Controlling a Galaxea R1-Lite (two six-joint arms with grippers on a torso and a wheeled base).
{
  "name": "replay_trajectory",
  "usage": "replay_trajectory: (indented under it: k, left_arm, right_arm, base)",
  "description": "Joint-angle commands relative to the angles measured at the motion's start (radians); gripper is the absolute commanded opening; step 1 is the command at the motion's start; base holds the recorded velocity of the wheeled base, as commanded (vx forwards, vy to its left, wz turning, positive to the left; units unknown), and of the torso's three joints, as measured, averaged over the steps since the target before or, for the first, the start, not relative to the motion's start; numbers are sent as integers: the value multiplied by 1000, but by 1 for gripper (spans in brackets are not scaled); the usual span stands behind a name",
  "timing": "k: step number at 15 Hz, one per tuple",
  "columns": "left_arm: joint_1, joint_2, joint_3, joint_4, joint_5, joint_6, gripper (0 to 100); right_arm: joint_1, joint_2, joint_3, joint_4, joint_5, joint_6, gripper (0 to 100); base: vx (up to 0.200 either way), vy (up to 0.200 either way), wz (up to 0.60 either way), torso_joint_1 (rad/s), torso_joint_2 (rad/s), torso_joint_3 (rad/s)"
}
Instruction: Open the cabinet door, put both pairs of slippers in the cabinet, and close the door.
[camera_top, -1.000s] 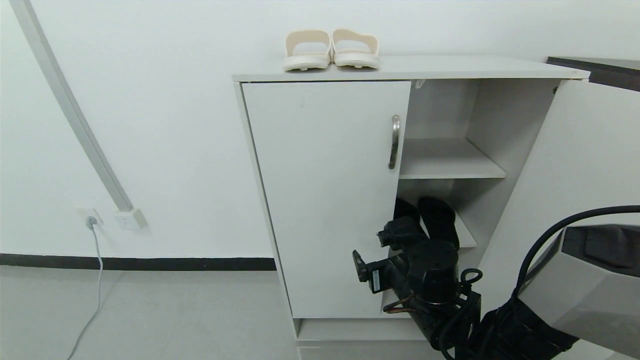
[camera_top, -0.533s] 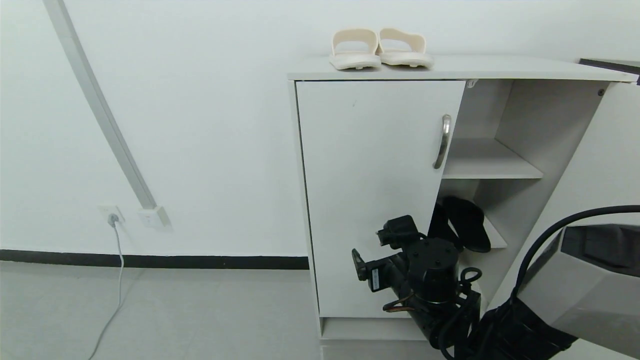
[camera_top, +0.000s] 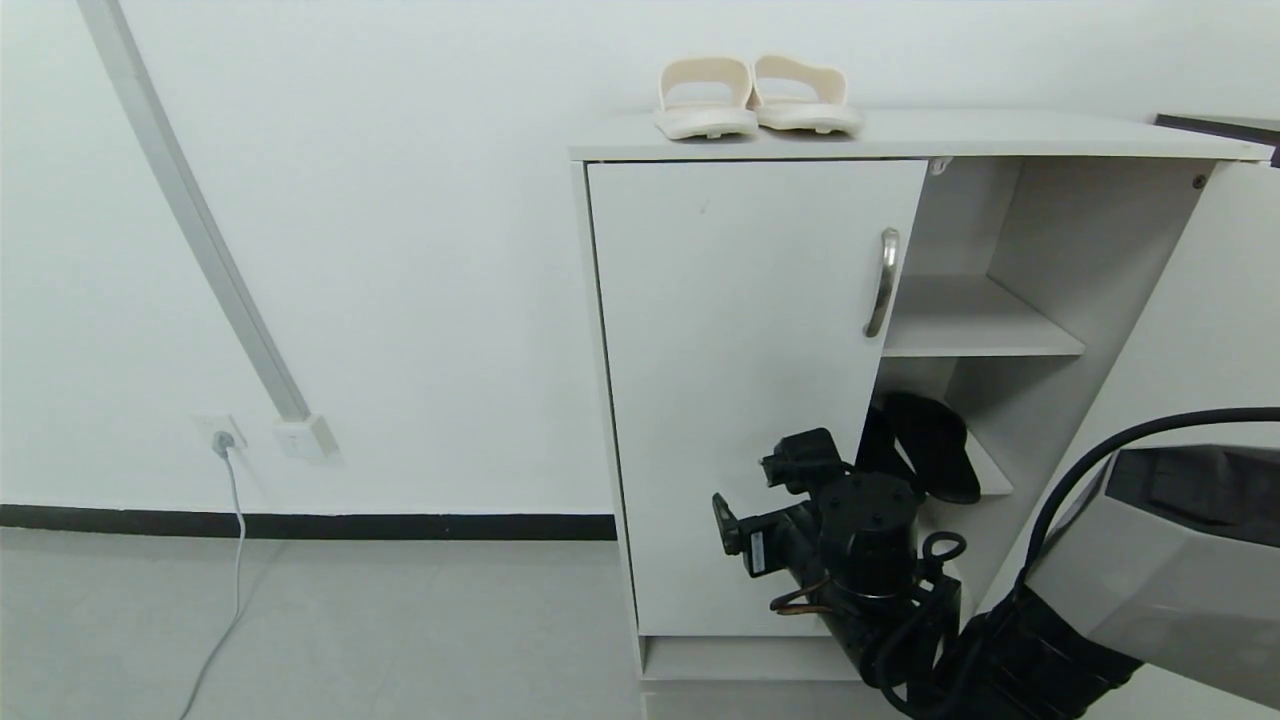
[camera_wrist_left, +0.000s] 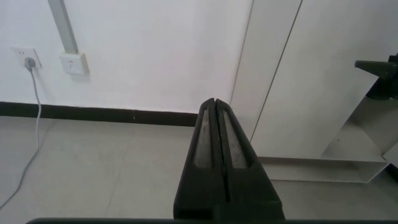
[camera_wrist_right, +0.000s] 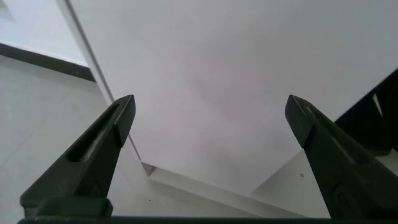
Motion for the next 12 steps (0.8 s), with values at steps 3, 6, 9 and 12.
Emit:
replay_trajectory:
  k: [3,6,9,12]
  left_arm:
    - [0,0,0,0,0,-1,0]
    - [0,-1,0,0,0,-1,0]
    - [0,-1,0,0,0,-1,0]
    - [0,0,0,0,0,-1,0]
  right_arm:
    - [0,3,2,1,-1,-5,100]
    - [0,6,0,1,-1,-8,100]
    - [0,6,3,1,-1,-8,100]
    - [0,6,3,0,-1,-8,100]
  base:
    - [0,0,0,0,0,0]
    - [0,0,0,0,0,0]
    - [0,0,0,-4,-59,-69]
    - [0,0,0,20,-230,-336]
